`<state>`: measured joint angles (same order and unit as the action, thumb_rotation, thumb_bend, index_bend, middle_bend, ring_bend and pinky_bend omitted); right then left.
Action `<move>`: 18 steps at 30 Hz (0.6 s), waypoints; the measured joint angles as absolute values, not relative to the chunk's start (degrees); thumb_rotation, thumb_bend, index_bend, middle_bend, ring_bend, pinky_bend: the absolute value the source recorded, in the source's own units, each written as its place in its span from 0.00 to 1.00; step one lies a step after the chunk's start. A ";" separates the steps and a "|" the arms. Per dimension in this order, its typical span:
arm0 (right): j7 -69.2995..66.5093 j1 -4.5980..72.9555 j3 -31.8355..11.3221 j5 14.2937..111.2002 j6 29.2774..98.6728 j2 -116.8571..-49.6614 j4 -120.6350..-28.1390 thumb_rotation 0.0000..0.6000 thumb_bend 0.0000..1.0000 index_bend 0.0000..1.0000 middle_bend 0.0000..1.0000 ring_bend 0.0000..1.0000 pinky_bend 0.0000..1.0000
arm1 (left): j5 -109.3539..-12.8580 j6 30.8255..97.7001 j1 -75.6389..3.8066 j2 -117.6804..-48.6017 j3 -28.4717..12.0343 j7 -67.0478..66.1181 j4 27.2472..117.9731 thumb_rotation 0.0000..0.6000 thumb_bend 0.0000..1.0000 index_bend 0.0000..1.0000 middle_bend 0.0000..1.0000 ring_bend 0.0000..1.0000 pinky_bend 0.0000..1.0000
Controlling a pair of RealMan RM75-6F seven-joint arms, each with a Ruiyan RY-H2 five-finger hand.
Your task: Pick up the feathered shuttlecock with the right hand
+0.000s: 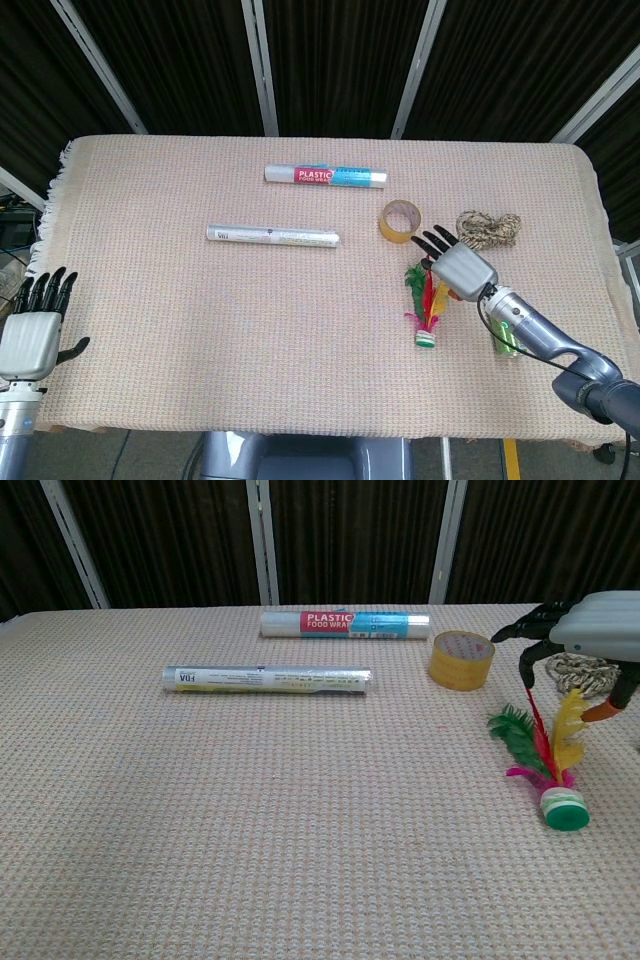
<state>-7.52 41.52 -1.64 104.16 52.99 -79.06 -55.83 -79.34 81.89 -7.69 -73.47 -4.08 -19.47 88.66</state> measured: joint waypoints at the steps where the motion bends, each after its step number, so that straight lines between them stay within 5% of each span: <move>1: -7.88 41.81 -1.28 104.29 52.77 -79.54 -55.04 1.00 0.12 0.37 0.03 0.00 0.00 | -79.15 81.76 -7.76 -73.61 -4.11 -19.74 88.60 1.00 0.16 0.00 0.00 0.00 0.00; 13: -13.55 44.40 4.16 105.72 50.69 -85.75 -43.96 1.00 0.12 0.38 0.03 0.00 0.00 | -78.22 78.40 -8.81 -72.83 -3.56 -17.66 89.90 1.00 0.16 0.00 0.00 0.00 0.00; 18: -14.57 44.92 5.48 105.96 51.70 -87.25 -41.78 1.00 0.17 0.54 0.13 0.00 0.00 | -78.16 78.94 -8.78 -72.89 -3.68 -17.96 89.87 1.00 0.16 0.00 0.00 0.00 0.00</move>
